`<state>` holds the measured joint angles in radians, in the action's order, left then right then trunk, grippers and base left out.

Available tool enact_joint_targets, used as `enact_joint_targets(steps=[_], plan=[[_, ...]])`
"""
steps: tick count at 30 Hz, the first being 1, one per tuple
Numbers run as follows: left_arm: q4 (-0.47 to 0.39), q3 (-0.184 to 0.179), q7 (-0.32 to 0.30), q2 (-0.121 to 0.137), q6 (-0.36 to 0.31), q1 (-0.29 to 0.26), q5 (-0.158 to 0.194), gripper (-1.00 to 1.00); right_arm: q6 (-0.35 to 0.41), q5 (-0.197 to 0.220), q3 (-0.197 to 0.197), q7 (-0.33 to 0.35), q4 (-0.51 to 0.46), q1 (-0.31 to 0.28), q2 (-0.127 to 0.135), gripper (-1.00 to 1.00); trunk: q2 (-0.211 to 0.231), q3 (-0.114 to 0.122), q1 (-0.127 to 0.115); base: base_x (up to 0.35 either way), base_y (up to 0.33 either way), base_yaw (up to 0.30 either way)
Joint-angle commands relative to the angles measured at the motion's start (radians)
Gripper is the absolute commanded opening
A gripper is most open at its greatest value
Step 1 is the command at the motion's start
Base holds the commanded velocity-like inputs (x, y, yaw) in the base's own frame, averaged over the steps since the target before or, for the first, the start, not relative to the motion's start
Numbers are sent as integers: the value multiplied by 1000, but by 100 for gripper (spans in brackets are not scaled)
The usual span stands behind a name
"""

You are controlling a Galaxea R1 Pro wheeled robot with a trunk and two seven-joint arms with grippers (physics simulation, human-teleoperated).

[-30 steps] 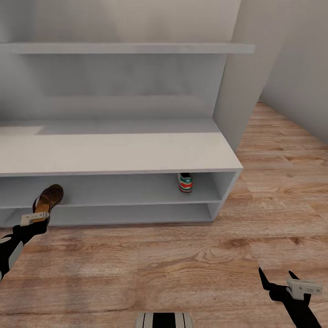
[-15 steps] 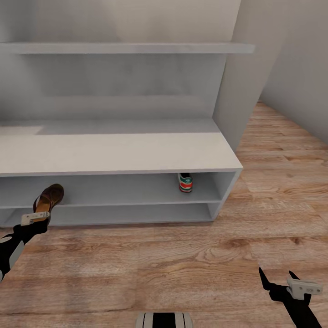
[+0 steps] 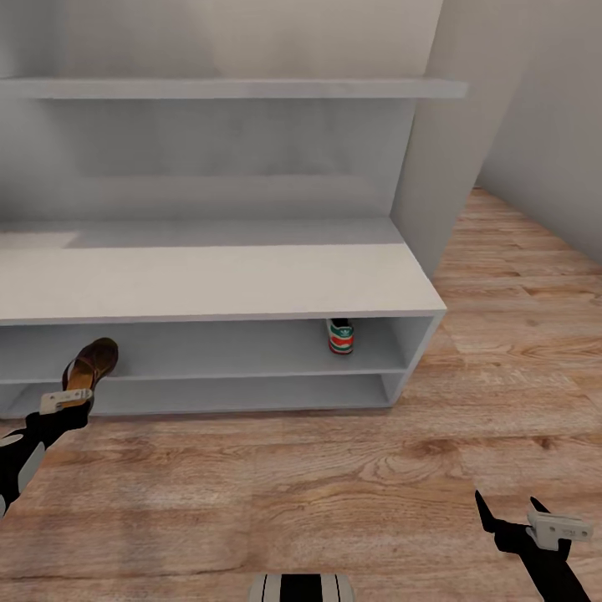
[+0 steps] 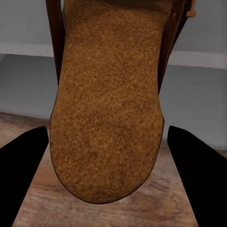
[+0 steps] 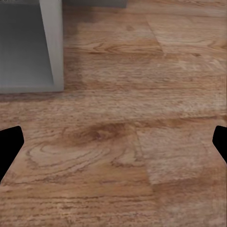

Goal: Pick up the two gym shoes and the two sandals from the corridor floor and place them onto the hallstand (shoe rack) in the corridor, making sure they are on the rack and not on the floor. Arrange them so the two gym shoes are next to each other and the two sandals are next to each other.

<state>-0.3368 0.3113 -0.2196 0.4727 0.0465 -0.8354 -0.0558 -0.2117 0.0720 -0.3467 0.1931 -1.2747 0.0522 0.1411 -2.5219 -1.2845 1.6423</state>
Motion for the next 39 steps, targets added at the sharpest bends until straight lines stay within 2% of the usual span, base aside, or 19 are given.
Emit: enact_joint_targets(steps=[1, 14, 39], plan=[[1, 0, 0, 0, 0, 0, 0, -100, 0, 0, 0, 0, 0, 0, 0, 100, 0, 0, 0, 154, 0, 0], [6, -2, 0, -1, 1, 0, -1, -100, 0, 0, 0, 0, -1, 0, 0, 100, 0, 0, 0, 165, 0, 0], [8, -1, 0, 0, 1, 0, 0, -100, 0, -1, 0, 0, 0, 0, 0, 100, 0, 0, 0, 17, 0, 0]])
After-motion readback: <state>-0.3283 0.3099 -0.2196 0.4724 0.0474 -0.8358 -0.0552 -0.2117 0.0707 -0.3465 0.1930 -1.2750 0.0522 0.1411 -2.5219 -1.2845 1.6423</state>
